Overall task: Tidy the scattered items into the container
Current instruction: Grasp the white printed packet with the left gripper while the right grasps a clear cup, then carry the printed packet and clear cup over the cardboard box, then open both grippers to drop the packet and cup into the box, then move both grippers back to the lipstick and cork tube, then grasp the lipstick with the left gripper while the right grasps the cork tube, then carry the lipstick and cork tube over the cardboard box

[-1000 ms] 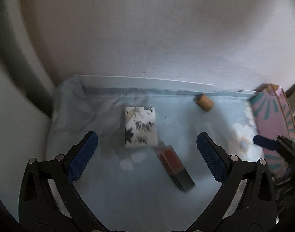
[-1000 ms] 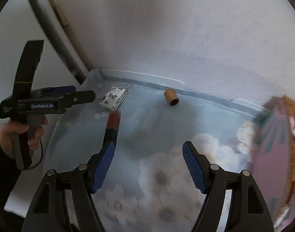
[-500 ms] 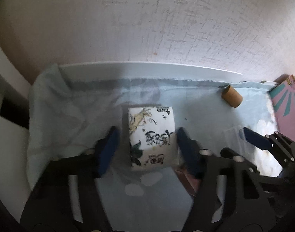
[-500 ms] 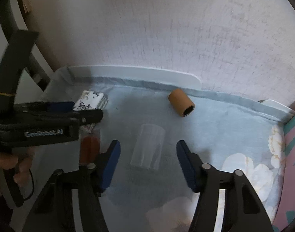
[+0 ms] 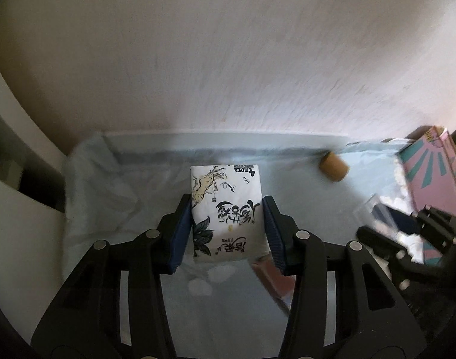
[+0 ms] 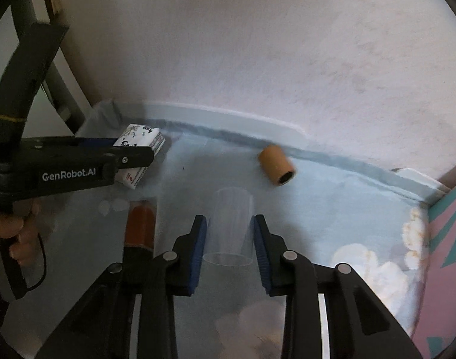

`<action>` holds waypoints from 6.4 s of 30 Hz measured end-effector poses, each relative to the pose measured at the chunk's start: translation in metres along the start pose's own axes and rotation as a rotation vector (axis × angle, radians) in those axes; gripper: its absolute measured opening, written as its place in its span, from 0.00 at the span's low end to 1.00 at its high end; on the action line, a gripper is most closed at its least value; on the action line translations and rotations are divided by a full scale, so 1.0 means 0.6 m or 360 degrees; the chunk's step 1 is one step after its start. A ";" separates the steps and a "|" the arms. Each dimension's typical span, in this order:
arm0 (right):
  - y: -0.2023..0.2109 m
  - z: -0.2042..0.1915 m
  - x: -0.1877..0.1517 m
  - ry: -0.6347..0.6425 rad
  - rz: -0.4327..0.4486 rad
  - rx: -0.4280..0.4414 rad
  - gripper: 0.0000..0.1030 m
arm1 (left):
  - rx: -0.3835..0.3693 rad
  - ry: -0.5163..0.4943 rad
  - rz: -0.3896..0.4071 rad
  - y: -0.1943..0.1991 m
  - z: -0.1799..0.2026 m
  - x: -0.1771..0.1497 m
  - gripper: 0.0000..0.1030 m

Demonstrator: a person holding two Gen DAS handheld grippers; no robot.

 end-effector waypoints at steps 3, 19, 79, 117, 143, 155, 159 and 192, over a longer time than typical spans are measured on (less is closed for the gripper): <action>0.046 0.024 0.022 0.0003 0.0032 0.0011 0.28 | -0.0016 -0.0039 0.0046 0.027 0.014 0.028 0.41; 0.338 0.275 0.050 -0.0077 0.0237 -0.0044 0.28 | -0.0162 -0.0230 0.0240 0.163 0.274 0.122 0.41; 0.433 0.412 -0.048 0.0041 0.0146 0.0192 0.63 | -0.0256 -0.0247 0.0126 0.219 0.539 -0.097 1.00; 0.041 0.123 0.021 -0.0144 -0.0127 0.0335 0.63 | -0.0169 -0.1511 -0.0250 -0.020 0.132 -0.140 1.00; -0.081 0.083 0.061 0.0156 0.0041 0.0134 0.23 | -0.0390 -0.1369 -0.0253 -0.023 0.137 -0.128 0.81; 0.046 0.105 0.063 0.0019 0.0051 0.0234 0.21 | -0.0427 -0.1189 -0.0177 0.072 0.175 -0.091 0.81; 0.118 0.120 0.075 0.0017 0.0089 0.0256 0.21 | -0.0431 -0.1146 -0.0117 0.105 0.176 -0.067 0.81; 0.391 0.434 -0.157 0.0071 -0.0047 0.0038 0.21 | -0.0527 -0.1066 -0.0045 0.110 0.686 -0.016 0.85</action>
Point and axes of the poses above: each gripper's, at about its wrist camera, not at the fingertips, and y roughly against the way its jaws point, z to its right, x to its top, the point moved 8 cm from there along -y, roughly the way its jaws point, and after that the axes turned 5 degrees about -y, right-handed, at the moved point
